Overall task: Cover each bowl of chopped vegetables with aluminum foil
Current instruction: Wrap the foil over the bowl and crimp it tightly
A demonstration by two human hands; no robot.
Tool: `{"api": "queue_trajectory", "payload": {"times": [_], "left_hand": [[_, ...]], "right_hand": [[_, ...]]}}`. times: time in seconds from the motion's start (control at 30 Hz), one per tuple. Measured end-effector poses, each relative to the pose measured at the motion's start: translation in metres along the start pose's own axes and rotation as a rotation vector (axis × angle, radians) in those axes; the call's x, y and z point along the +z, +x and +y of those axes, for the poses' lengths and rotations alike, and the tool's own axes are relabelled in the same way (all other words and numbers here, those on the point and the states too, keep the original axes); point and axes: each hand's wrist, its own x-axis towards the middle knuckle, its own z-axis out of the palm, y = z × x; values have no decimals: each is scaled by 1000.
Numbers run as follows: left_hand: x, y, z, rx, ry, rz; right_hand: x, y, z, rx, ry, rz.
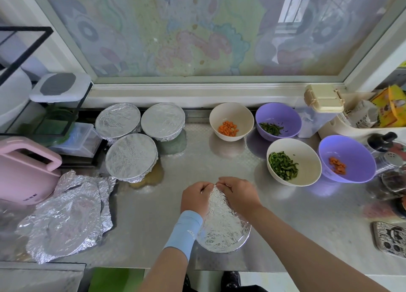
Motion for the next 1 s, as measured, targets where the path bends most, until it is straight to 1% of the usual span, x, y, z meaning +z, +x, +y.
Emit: {"api": "queue_trajectory", "payload": {"times": [0.03,0.1,0.17,0.23,0.33,0.4,0.47,0.5,0.6,0.67,0.73,0.8,0.87,0.93,1.0], "left_hand": [[1,-3,-2,-6,0,33],[3,-9,-4,-14,-3,99],[5,-12,-7,-9,8,136],[5,-13,-8,-17,-7,139],[5,-8,-8,-59,-53,125],[3,-5,-6,-72,1,101],[0,-1,-2,-31,118,45],[-1,0,0,10,141,30],[0,1,7,100,65,-15],[2,2,7,102,51,-56],[3,4,6,76,67,-59],[4,2,4,47,55,-45],[7,-3,3,40,61,5],[10,-6,2,39,105,63],[12,-8,0,46,153,87]], "right_hand": [[0,-1,-2,6,-22,24],[1,-4,-2,74,-3,67],[4,-6,-1,139,79,82],[5,-5,0,164,150,83],[4,-4,-1,178,174,72],[4,-3,-1,177,170,69],[4,-4,-1,168,153,68],[4,-4,-1,154,142,66],[4,-6,-1,115,108,56],[5,-6,0,110,108,42],[4,-5,-1,105,109,22],[2,-5,0,102,104,11],[2,-8,1,112,97,28],[3,-11,3,125,97,57],[2,-12,4,143,141,66]]}}
